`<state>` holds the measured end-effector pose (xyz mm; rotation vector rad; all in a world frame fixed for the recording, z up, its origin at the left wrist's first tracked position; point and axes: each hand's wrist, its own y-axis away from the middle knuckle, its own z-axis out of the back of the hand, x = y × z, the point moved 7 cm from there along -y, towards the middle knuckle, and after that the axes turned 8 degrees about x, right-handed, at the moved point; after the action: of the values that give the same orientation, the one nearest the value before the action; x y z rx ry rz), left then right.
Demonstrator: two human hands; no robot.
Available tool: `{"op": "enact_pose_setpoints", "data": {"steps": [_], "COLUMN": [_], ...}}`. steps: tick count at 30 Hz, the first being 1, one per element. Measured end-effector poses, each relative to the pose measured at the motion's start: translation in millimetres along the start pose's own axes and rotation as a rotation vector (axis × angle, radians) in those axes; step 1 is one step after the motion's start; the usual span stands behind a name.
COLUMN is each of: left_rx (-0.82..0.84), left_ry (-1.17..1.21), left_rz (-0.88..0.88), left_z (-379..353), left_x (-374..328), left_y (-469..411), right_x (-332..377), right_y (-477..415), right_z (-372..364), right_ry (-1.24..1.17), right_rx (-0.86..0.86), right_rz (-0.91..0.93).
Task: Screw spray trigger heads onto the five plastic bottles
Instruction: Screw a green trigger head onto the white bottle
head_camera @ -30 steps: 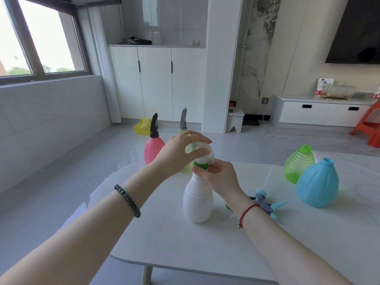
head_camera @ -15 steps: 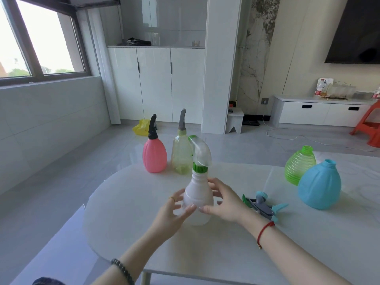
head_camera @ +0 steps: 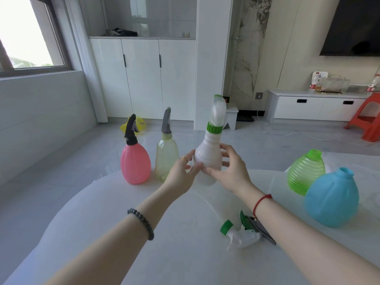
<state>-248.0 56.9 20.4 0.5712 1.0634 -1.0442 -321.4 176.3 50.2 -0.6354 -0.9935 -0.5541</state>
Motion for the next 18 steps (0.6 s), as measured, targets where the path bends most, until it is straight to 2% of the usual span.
{"op": "enact_pose_setpoints", "data": {"steps": [5, 11, 18], "left_rx": [0.011, 0.013, 0.027], "left_ry": [0.116, 0.126, 0.083], "left_rz": [0.085, 0.123, 0.174], "left_z": [-16, -25, -28], "left_x": [32, 61, 48], "left_y": [-34, -40, -16], "right_x": [-42, -67, -64], "right_y": [-28, -41, -23], "right_z": [-10, -27, -23], "right_ry": [-0.006, 0.048, 0.156], "right_rx": [-0.047, -0.046, 0.079], "right_rz": [-0.091, -0.085, -0.075]}}
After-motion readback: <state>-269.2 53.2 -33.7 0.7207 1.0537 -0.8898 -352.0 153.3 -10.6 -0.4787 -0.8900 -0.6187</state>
